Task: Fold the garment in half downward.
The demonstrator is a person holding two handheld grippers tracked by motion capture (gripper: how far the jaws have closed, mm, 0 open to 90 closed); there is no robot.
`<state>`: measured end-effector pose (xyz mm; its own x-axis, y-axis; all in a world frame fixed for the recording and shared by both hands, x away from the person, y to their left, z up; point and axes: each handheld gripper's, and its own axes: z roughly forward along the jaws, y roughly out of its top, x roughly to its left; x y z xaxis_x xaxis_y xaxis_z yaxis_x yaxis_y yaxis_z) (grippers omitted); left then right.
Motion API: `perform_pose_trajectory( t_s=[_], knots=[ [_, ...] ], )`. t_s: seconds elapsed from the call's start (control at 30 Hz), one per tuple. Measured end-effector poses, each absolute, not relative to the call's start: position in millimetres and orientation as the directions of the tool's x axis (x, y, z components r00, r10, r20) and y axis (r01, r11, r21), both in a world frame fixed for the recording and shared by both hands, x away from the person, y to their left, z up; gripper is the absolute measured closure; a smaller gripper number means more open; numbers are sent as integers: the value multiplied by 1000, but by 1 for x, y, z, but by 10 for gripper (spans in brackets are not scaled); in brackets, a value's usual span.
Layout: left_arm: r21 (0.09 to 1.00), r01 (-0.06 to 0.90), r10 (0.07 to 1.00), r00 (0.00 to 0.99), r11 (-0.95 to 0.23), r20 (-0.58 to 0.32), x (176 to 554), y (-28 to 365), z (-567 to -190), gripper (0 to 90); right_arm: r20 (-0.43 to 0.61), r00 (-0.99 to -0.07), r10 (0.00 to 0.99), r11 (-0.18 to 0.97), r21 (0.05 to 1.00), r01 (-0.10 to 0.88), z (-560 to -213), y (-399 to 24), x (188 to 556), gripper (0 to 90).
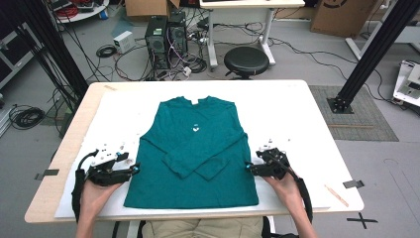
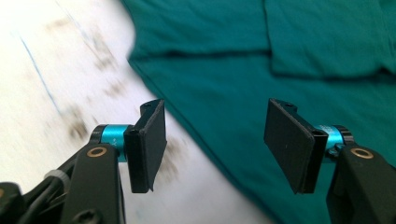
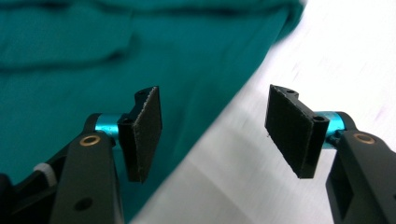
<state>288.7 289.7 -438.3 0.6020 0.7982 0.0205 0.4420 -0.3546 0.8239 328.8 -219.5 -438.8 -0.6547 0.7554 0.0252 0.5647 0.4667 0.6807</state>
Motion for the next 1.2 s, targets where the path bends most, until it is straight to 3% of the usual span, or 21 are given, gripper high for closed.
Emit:
perform_pose_trajectory(
  t_s=[0.23, 0.4, 0.57, 0.77, 0.87, 1.2],
  knots=[
    [783, 482, 799, 600, -394, 33, 277, 290, -449, 396, 27, -671, 741, 474, 687, 552, -446, -222, 300, 401],
    [775, 472, 775, 631, -419, 34, 275, 284, -450, 448, -4, -681, 733, 486, 703, 519, -448, -212, 290, 483],
    [779, 472, 753, 658, -414, 1, 275, 282, -451, 587, 16, -680, 733, 466, 717, 519, -450, -205, 285, 562],
    [782, 454, 716, 698, -428, -14, 273, 281, -450, 846, 61, -674, 736, 432, 724, 537, -450, -212, 289, 798],
    [782, 457, 713, 700, -423, -23, 273, 282, -450, 864, 65, -687, 724, 439, 725, 531, -450, -213, 289, 881],
    [802, 429, 670, 741, -416, -49, 253, 285, -448, 866, 71, -702, 708, 434, 742, 512, -445, -230, 268, 891]
  ],
)
